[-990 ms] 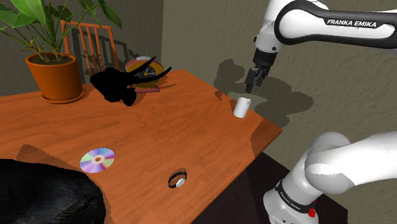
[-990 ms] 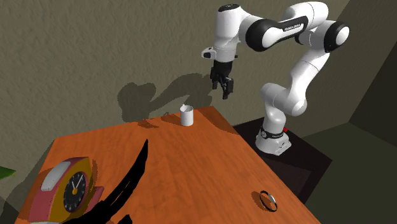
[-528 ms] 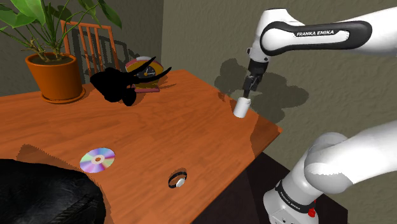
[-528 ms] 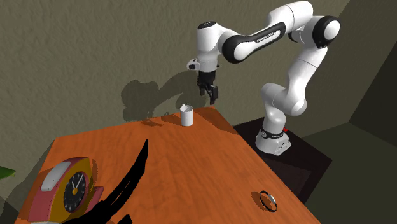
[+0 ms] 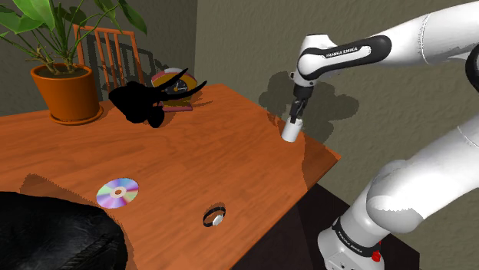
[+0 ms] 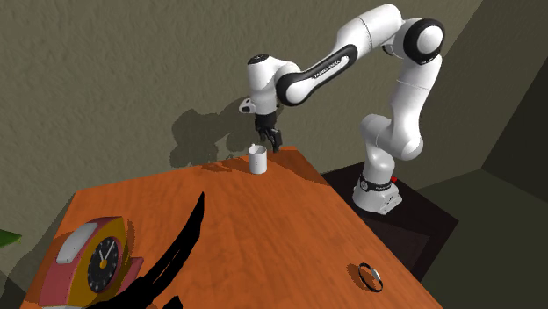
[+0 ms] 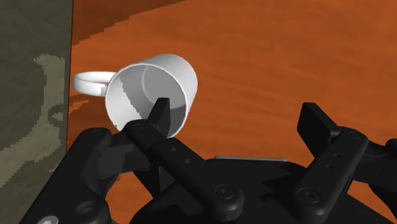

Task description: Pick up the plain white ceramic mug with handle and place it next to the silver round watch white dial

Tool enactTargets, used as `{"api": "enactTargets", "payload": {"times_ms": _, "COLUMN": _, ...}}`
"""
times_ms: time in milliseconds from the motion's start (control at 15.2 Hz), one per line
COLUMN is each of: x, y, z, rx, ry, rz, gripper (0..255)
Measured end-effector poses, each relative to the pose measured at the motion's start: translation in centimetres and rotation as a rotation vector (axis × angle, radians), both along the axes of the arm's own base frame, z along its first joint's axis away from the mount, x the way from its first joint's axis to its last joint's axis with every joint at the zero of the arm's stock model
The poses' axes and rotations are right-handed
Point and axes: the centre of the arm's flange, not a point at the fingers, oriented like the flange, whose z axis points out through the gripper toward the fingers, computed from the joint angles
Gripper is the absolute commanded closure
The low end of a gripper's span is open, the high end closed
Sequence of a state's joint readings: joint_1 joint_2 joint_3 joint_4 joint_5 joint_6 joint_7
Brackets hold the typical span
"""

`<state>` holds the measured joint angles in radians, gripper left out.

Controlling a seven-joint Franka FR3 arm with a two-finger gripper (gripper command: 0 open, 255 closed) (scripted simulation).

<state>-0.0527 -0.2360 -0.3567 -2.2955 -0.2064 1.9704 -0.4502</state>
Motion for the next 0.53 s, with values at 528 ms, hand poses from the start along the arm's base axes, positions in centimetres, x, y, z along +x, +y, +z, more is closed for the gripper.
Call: {"api": "enactTargets", "payload": {"times_ms": 528, "x": 2.2, "y": -4.0, "z": -6.0, "rx": 0.014, "ry": 0.035, "rz": 0.047, "gripper": 0}}
